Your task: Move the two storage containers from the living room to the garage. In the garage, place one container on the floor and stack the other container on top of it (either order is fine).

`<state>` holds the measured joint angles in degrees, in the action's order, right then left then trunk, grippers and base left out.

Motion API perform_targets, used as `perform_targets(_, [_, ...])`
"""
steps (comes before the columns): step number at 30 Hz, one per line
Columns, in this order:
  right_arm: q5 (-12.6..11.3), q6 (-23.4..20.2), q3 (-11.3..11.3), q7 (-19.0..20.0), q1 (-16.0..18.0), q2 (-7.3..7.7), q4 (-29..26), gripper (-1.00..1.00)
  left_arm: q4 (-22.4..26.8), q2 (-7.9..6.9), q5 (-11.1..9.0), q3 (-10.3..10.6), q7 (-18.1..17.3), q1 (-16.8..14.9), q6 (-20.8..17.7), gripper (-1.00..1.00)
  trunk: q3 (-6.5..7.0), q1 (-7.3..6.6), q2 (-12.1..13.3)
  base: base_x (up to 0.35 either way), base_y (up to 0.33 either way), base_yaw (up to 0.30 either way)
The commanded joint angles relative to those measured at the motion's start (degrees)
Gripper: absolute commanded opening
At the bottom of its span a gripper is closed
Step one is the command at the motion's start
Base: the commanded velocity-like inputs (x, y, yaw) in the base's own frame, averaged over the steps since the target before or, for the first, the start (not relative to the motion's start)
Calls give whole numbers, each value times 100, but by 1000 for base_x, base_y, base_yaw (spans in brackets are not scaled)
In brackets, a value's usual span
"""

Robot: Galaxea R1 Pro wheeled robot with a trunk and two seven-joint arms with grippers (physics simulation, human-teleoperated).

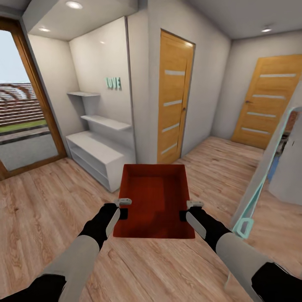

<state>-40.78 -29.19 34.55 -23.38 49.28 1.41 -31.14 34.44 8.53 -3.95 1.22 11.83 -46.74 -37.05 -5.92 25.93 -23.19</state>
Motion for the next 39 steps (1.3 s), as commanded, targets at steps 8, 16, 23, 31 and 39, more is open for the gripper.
perform_targets(8, [238, 141, -220, -78, 11, 325, -15, -100, 2, -8, -10, 1, 61, -2, -39, -100, -13, 7, -13, 321, 0, 0])
perform_targets(16, [240, 142, -220, -89, 11, 325, -15, -100, 2, -6, -10, 1, 64, -2, -39, -100, -13, 7, -13, 321, 0, 0])
perform_targets(23, [244, 143, -220, -96, 11, 325, -15, -100, 2, -3, -10, 1, 58, -2, -39, -100, -13, 7, -13, 321, 0, 0])
perform_targets(31, [246, 151, -220, -104, 11, 325, -15, -100, 2, -2, -10, 2, 57, -2, -39, -100, -13, 7, -13, 321, 0, -115])
perform_targets(39, [246, 151, -220, -105, 11, 325, -15, -100, 2, -1, -10, 1, 57, -2, -39, -100, -13, 7, -13, 321, 0, -235])
